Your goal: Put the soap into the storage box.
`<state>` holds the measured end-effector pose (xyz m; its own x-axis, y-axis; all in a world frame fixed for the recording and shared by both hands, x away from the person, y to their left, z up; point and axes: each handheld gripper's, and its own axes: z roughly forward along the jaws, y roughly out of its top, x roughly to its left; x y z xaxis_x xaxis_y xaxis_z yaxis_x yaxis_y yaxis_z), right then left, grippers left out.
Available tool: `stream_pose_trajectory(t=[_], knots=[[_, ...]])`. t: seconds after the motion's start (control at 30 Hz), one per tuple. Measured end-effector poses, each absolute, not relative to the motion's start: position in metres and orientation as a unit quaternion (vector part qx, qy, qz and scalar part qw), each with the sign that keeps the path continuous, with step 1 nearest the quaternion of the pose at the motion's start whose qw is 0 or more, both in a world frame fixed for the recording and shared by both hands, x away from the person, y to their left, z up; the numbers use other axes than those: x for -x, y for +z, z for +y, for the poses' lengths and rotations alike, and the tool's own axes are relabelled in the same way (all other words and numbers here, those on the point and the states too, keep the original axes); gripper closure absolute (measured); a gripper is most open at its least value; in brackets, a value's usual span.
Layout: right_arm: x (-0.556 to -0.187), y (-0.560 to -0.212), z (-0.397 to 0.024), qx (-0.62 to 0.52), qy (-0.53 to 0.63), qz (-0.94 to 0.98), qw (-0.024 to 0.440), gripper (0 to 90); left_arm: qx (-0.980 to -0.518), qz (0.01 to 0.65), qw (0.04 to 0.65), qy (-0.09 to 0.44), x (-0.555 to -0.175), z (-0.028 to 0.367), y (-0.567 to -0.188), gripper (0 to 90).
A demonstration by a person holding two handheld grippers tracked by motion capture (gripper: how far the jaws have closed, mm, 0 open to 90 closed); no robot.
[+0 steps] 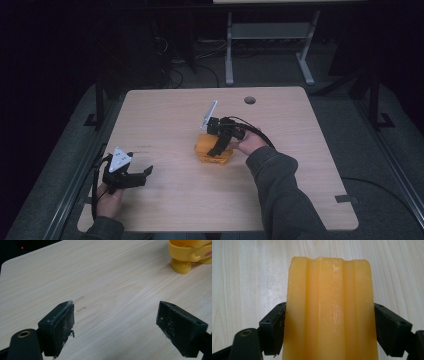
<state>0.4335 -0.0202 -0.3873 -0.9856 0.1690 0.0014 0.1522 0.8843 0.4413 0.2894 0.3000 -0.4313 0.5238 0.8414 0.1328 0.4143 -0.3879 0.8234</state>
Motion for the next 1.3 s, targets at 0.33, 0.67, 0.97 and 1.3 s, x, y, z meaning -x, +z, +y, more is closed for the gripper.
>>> stream_pose_trajectory(t=[0.33,0.67,0.97,1.3], knots=[[-0.4335,-0.3887,-0.0213,-0.081,0.222,0.972,0.018,20.2,-0.785,0.4,0.382,0.28,-0.2894,0.2999,-0.4313,14.1],[-0.432,-0.3902,-0.0225,-0.087,0.229,0.969,0.019,19.8,-0.785,0.4,0.382,0.279,-0.2894,0.2995,-0.4314,14.1],[-0.4312,-0.3911,-0.0244,-0.095,0.233,0.968,0.016,18.9,-0.785,0.4,0.382,0.279,-0.2894,0.2994,-0.4315,14.1],[-0.4297,-0.3883,-0.0267,-0.097,0.237,0.966,0.018,18.3,-0.786,0.4,0.381,0.279,-0.2895,0.2989,-0.4316,14.1]])
